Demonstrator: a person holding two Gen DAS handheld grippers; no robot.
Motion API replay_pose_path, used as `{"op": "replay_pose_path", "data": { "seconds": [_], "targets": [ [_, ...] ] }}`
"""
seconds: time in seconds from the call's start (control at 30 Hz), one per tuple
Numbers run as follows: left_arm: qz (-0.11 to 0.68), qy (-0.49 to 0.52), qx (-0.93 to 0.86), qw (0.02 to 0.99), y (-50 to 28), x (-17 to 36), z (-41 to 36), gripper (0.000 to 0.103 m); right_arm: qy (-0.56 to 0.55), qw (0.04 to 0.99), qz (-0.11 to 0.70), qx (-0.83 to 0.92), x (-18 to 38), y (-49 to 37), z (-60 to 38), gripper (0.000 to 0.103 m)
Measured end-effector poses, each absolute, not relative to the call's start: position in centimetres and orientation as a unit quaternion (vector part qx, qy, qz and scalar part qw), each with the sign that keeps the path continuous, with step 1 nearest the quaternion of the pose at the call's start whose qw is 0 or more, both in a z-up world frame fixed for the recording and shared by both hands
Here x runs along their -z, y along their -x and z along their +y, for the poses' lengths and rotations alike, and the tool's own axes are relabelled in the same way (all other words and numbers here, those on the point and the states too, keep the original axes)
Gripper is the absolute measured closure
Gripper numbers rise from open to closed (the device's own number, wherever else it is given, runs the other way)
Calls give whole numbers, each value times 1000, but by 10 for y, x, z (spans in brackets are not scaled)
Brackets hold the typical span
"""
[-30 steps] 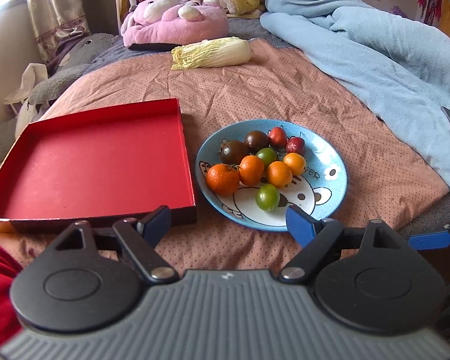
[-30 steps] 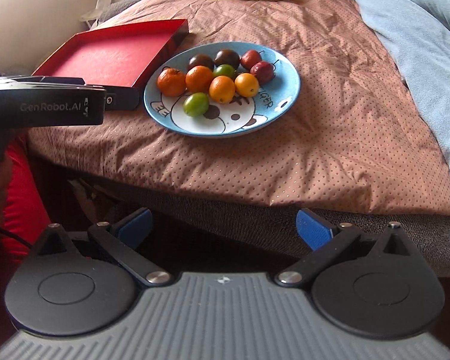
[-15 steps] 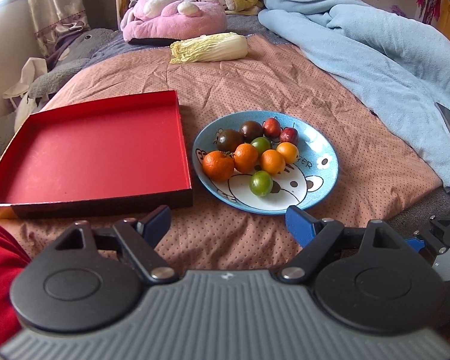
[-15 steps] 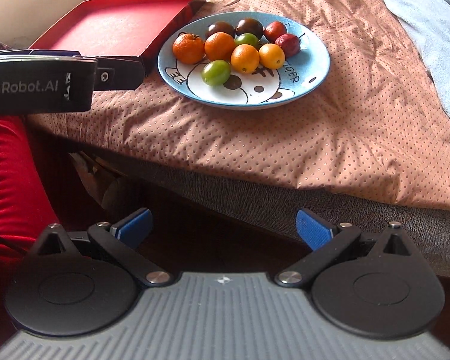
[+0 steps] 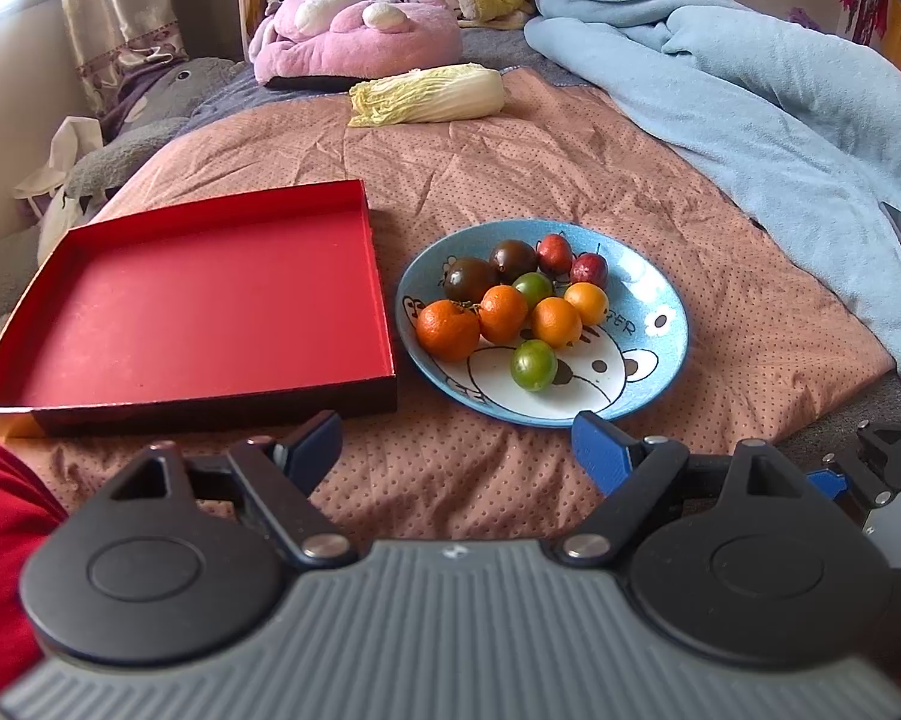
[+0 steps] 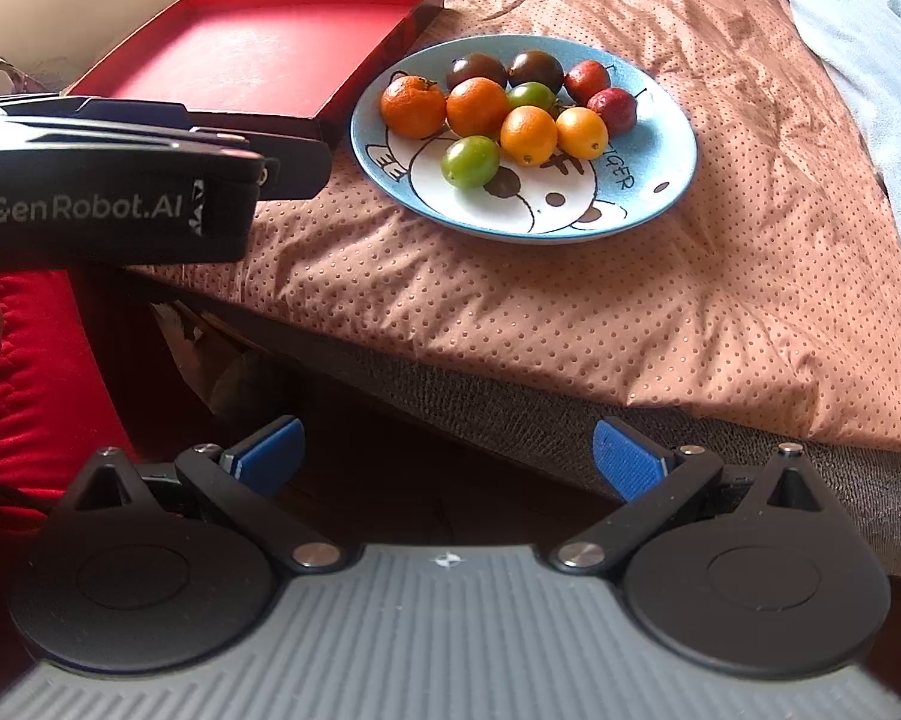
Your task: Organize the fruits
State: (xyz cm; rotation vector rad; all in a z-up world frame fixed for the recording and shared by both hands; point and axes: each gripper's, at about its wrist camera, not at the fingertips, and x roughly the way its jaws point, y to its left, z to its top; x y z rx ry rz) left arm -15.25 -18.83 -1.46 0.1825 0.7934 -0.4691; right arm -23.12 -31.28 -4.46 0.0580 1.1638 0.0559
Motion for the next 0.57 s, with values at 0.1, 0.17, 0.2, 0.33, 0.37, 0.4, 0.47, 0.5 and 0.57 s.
{"op": "replay_pose_path", "data": {
  "seconds": [0.1,0.17,0.2,0.33,0.37,0.4,0.47,0.5,0.57],
  "targets": [
    [383,-88,226,891,152,15,-188,17,-28,835,549,-28,45,230,-312,0],
    [384,-88,225,891,151,15,-188,17,-28,834,550,-29,46,230,-311,0],
    [384,-88,225,891,151,16,-188,17,-28,834,550,-30,47,230,-311,0],
    [384,-88,225,891,151,15,-188,17,-29,833,552,-32,49,229,-309,0],
    [383,-88,225,891,152,15,-188,17,-30,833,552,-33,49,229,-309,0],
    [383,-88,226,892,152,15,-188,17,-30,832,552,-33,49,229,-308,0],
    [376,-87,226,894,152,15,-188,18,-30,832,552,-34,50,229,-308,0],
    [371,-87,227,896,153,14,-188,21,-30,832,552,-34,50,229,-308,0],
    [374,-89,227,895,152,15,-189,21,-31,833,552,-34,51,229,-308,0]
  ]
}}
